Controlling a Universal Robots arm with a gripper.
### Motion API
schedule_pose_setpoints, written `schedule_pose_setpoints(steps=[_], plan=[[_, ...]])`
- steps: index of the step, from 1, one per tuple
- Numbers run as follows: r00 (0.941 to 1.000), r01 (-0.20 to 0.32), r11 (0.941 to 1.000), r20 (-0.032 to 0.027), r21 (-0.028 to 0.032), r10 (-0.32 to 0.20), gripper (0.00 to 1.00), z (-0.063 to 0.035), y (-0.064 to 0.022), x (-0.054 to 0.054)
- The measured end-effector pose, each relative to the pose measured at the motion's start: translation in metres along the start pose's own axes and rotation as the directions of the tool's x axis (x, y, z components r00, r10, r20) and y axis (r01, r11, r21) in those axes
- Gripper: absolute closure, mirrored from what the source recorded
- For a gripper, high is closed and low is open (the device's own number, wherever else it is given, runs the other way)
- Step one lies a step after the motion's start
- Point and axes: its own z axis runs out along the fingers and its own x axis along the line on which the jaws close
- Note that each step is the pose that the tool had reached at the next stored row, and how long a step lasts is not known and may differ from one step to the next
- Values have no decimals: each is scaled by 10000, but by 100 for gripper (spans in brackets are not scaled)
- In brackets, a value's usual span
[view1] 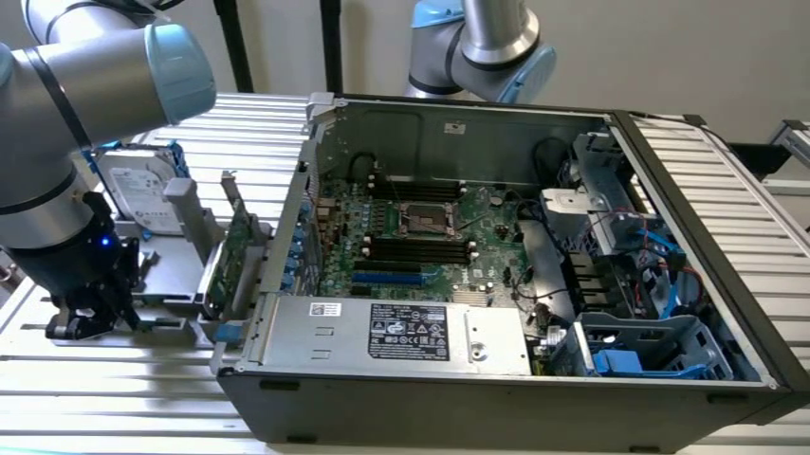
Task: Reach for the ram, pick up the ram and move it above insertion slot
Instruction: 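Pick up the ram and move it above insertion slot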
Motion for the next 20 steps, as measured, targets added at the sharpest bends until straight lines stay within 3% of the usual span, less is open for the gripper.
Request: schedule_pose_setpoints(steps=[5, 11, 16, 20], plan=[[10000, -1, 10000, 0, -1, 1, 87, -20, 2, 0], [10000, -1, 10000, 4, -1, 1, 87, -123, 7, 0], [10000, 0, 10000, 12, -4, 0, 87, -264, 11, 0], [10000, 0, 10000, 24, -9, 0, 87, -432, 10, -1]])
